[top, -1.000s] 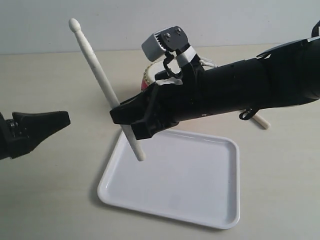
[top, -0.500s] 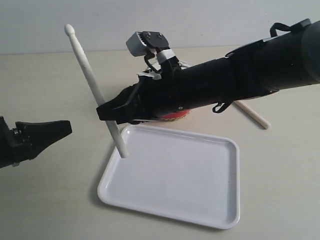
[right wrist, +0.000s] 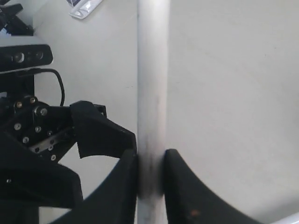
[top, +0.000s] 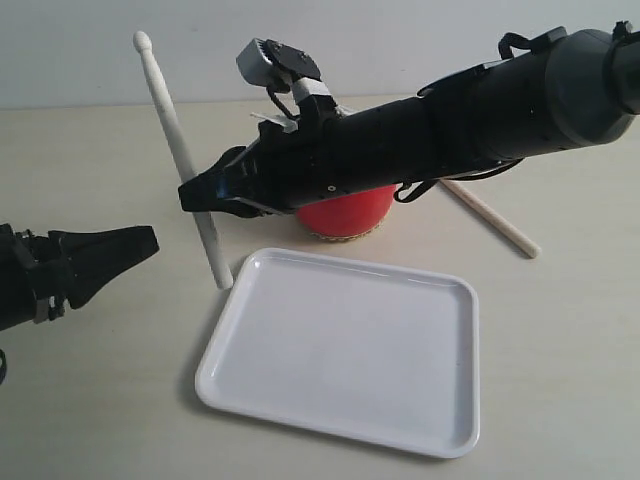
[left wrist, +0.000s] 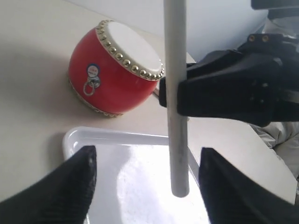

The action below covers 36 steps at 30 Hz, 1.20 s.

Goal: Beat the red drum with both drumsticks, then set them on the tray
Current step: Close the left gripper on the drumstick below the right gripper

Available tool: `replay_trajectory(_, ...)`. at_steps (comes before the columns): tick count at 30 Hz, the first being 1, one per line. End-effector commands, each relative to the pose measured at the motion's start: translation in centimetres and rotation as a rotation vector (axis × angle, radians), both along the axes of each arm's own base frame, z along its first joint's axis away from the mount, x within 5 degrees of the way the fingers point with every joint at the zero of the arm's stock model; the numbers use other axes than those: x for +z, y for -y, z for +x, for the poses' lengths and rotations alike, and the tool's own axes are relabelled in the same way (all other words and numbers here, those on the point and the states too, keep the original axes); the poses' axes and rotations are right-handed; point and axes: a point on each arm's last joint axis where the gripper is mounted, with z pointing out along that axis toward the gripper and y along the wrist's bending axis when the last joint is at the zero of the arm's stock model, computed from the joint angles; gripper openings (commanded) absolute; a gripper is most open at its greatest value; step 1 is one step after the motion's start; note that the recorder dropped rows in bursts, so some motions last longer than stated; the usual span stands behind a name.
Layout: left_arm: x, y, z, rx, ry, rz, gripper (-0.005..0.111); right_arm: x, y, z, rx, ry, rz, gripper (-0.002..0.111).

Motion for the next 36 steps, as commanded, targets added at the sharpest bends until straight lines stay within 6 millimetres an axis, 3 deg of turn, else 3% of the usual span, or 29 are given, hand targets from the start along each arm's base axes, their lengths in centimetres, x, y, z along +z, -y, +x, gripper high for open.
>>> replay_trajectory(1,0.2,1.2,-0.2,-0.026,0.068,0.014,0.062,0.4,-0.3,-0.3,0.018,-0.048,0.044,0.0)
replay_trajectory(14,0.4,2.0,0.1,-0.039,0.094,0.013,0.062,0.5,-0.3,-0.4,0.025,-0.072,0.058,0.0)
replay_trajectory(20,1.1,4.1,0.6,-0.11,0.107,-0.024,0.062,0.5,-0.3,-0.4,0.022,-0.071,0.056,0.0)
replay_trajectory(28,-0.8,4.9,1.2,-0.095,0.033,-0.018,0.062,0.5,-0.3,-0.3,0.021,-0.071,0.054,0.0)
replay_trajectory(36,-0.9,5.1,1.5,-0.13,0.05,-0.005,0.062,0.5,-0.3,-0.3,0.021,-0.071,0.054,0.0)
